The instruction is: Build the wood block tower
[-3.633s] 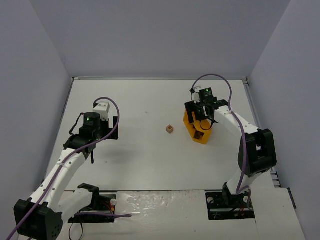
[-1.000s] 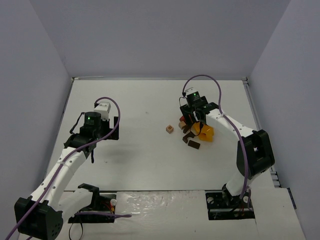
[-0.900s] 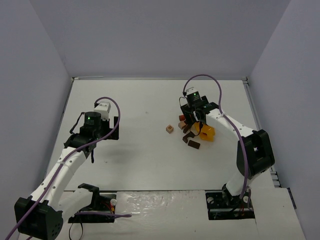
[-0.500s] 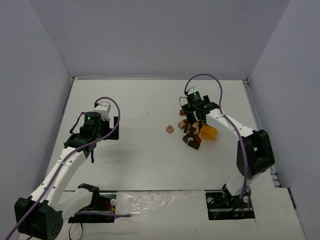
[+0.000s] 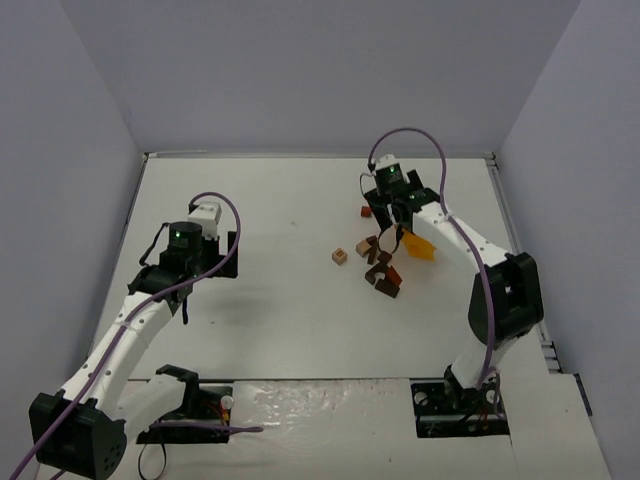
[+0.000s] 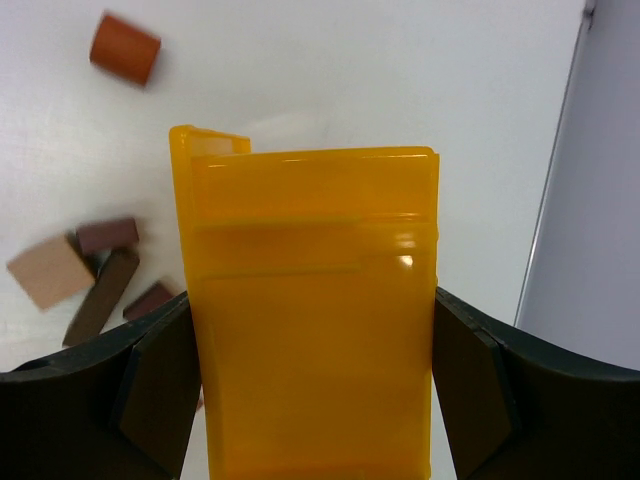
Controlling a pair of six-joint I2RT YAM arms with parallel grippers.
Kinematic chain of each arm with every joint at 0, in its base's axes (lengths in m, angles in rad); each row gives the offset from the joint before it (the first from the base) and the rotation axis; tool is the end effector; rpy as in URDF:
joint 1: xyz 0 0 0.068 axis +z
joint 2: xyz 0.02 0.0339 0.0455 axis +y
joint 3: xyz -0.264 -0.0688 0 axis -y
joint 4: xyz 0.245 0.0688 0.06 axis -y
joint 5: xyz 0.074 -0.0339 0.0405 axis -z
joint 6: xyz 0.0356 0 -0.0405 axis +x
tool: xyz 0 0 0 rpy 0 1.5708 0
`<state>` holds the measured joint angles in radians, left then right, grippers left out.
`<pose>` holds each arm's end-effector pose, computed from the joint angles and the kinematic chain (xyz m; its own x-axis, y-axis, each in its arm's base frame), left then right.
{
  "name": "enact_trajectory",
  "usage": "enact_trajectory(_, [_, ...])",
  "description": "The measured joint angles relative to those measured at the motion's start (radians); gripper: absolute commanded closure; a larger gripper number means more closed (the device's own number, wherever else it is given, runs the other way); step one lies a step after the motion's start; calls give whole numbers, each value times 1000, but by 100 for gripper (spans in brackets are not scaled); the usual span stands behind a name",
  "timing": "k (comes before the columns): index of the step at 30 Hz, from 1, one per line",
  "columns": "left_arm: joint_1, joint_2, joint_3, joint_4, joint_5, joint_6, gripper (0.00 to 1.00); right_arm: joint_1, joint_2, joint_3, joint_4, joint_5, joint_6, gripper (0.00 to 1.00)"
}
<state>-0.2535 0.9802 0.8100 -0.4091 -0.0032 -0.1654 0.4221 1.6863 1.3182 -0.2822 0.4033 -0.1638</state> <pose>0.2094 -0.0541 0.2904 -0.5636 -0.0241 -0.8257 0.1576 0.9781 -0.1361 0.3574 0.1452 0.2789 -0.5299 -0.4024 -0.7465 -0.1807 0.9136 -0.3642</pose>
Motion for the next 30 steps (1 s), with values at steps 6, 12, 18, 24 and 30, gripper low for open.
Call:
enact_trajectory(6, [0,0,0,-4,0,0,3,-51,228,301,89,-58,-202,100])
enact_trajectory(12, [0,0,0,-6,-1,0,3,-49,447,431,153,-93,-420,100])
enact_trajectory(18, [0,0,0,-7,-12,0,3,-20,545,483,227,-80,-590,100])
enact_trajectory(24, [0,9,0,-8,-23,0,3,3,549,468,257,-110,-682,100])
enact_trajectory(30, [0,23,0,-9,-23,0,3,23,489,353,314,-123,-735,100])
